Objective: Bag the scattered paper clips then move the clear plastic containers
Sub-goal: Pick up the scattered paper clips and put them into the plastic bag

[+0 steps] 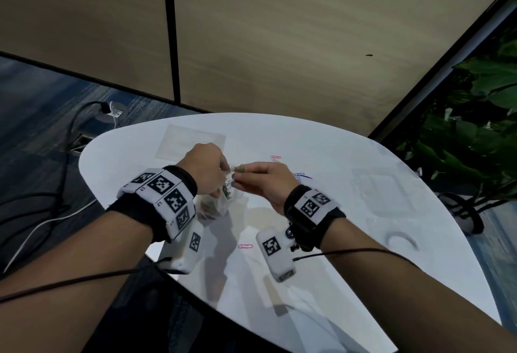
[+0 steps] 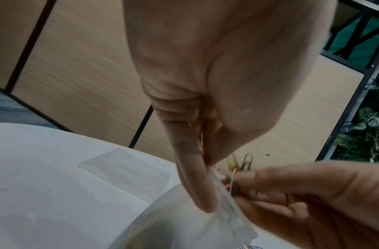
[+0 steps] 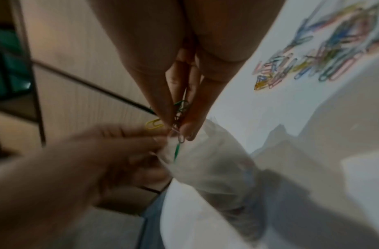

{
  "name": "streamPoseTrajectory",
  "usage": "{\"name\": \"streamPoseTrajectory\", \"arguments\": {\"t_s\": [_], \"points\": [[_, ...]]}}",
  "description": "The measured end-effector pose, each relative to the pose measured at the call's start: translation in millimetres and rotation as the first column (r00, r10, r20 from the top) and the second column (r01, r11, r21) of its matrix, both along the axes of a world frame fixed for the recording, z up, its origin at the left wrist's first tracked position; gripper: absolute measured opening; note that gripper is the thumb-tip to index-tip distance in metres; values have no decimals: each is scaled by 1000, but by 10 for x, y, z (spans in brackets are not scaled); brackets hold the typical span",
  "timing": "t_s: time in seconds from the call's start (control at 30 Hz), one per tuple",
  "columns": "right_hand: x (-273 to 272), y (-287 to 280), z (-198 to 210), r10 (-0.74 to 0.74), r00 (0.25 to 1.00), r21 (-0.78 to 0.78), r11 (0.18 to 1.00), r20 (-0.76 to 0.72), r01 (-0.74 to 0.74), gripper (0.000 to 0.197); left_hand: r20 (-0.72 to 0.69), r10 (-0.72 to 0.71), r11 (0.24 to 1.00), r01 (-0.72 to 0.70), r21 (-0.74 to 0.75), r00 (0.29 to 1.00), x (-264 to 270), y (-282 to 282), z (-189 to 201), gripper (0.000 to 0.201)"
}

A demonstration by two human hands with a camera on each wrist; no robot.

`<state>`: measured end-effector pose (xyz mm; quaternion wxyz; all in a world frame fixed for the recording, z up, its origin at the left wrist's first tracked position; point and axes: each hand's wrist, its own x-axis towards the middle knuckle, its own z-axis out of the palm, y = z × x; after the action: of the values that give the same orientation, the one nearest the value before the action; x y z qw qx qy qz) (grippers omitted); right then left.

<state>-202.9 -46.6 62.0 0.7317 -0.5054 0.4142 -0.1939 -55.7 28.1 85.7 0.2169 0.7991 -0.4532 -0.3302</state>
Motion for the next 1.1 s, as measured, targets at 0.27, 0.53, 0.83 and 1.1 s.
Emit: {"name": "streamPoseTrajectory", "arguments": {"t_s": [0.27, 0.53, 0.83, 1.1], "points": [[77, 74, -137, 67, 859, -670, 596, -508, -442, 21, -23, -7, 1000, 6, -22, 1000, -7, 17, 7, 26], [-174, 74, -73, 73, 894, -812, 391, -442, -433, 29, 5, 40, 999, -40, -8, 999, 61, 17, 42, 24], [-1292, 345, -1190, 119, 312, -333, -374, -943, -865, 70, 14, 45, 999, -45, 30, 999, 57, 41, 89, 30], [-1525, -534, -1219, -215, 325, -302, -135, -921, -944, 57, 2, 41, 998, -41, 37, 999, 12, -18, 13, 24]]}}
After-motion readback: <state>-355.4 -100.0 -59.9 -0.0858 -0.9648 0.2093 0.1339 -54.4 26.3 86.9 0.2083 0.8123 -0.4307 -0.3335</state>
